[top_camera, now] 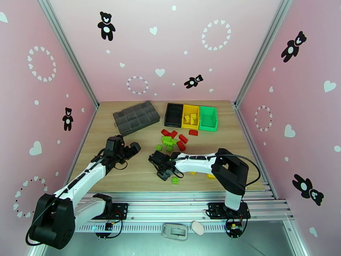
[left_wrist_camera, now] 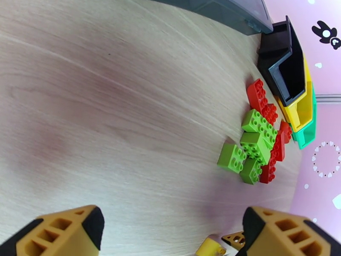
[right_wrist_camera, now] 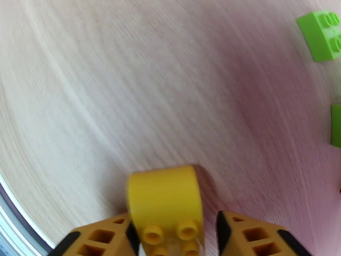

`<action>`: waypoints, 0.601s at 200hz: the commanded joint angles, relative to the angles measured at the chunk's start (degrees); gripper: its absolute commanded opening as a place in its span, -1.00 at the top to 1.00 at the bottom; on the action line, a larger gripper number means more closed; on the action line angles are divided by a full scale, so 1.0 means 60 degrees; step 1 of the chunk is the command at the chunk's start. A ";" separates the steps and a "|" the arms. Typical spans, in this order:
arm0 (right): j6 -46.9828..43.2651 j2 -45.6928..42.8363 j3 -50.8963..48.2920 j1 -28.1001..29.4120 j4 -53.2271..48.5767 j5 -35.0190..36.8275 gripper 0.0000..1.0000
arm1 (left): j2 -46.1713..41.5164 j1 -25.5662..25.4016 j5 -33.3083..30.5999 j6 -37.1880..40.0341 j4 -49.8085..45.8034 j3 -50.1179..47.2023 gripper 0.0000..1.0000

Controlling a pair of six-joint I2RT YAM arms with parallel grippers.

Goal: Sort the legos into containers by color

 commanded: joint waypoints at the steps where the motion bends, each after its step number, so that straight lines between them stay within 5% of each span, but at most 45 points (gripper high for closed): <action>1: 0.0227 -0.0080 -0.0052 -0.0162 0.0182 -0.0061 0.14 | 0.0258 0.0068 0.0376 -0.0268 0.0493 -0.0263 -0.84; 28: 0.0425 -0.0564 -0.0306 -0.0416 0.0303 -0.0046 0.25 | 0.0574 -0.0151 0.0641 -0.0691 0.1339 -0.0595 -0.84; 69: 0.0780 -0.1218 -0.0423 -0.0992 0.0295 -0.0019 0.35 | 0.1743 -0.1660 0.0331 -0.1004 0.2205 -0.0147 -0.84; 120: 0.1222 -0.2263 -0.0476 -0.2600 0.0139 0.0227 0.35 | 0.3389 -0.2442 0.0801 -0.1673 0.3805 0.0812 -0.83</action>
